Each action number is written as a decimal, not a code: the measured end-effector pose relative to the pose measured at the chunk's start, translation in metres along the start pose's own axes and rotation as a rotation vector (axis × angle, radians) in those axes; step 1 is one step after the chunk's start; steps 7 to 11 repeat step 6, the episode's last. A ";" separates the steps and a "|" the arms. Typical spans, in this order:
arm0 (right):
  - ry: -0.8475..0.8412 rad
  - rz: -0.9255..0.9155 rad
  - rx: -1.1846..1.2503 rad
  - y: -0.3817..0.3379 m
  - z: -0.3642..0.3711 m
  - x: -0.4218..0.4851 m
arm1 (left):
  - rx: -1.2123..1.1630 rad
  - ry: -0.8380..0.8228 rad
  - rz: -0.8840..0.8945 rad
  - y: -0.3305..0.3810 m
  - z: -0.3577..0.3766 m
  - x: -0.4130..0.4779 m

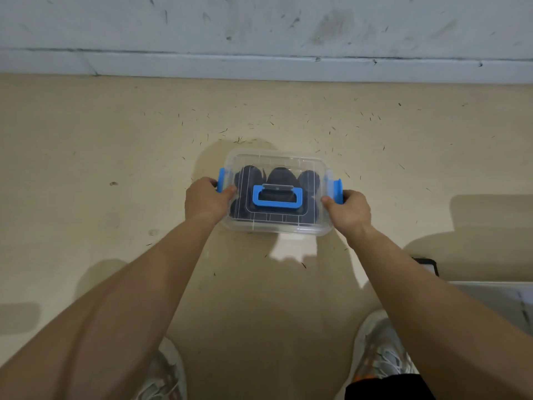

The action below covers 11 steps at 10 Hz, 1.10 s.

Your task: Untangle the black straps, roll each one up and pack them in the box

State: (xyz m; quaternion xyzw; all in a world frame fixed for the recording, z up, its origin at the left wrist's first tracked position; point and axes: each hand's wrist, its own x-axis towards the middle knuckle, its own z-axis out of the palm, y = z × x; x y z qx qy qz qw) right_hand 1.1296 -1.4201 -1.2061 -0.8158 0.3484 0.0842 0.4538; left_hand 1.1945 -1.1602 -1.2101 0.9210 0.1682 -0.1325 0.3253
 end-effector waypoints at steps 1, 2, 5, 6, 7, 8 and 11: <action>0.129 -0.168 -0.284 -0.008 0.012 -0.010 | 0.152 0.117 0.108 0.000 0.006 -0.005; 0.152 -0.192 -0.410 -0.013 0.019 -0.013 | 0.235 0.148 0.119 -0.002 0.008 -0.006; -0.020 -0.103 -0.587 -0.051 0.013 -0.002 | 0.448 -0.106 0.169 0.016 -0.029 -0.006; -0.025 -0.195 -0.699 -0.067 -0.003 -0.022 | 0.483 -0.219 0.234 0.036 -0.053 -0.024; -0.025 -0.195 -0.699 -0.067 -0.003 -0.022 | 0.483 -0.219 0.234 0.036 -0.053 -0.024; -0.025 -0.195 -0.699 -0.067 -0.003 -0.022 | 0.483 -0.219 0.234 0.036 -0.053 -0.024; -0.025 -0.195 -0.699 -0.067 -0.003 -0.022 | 0.483 -0.219 0.234 0.036 -0.053 -0.024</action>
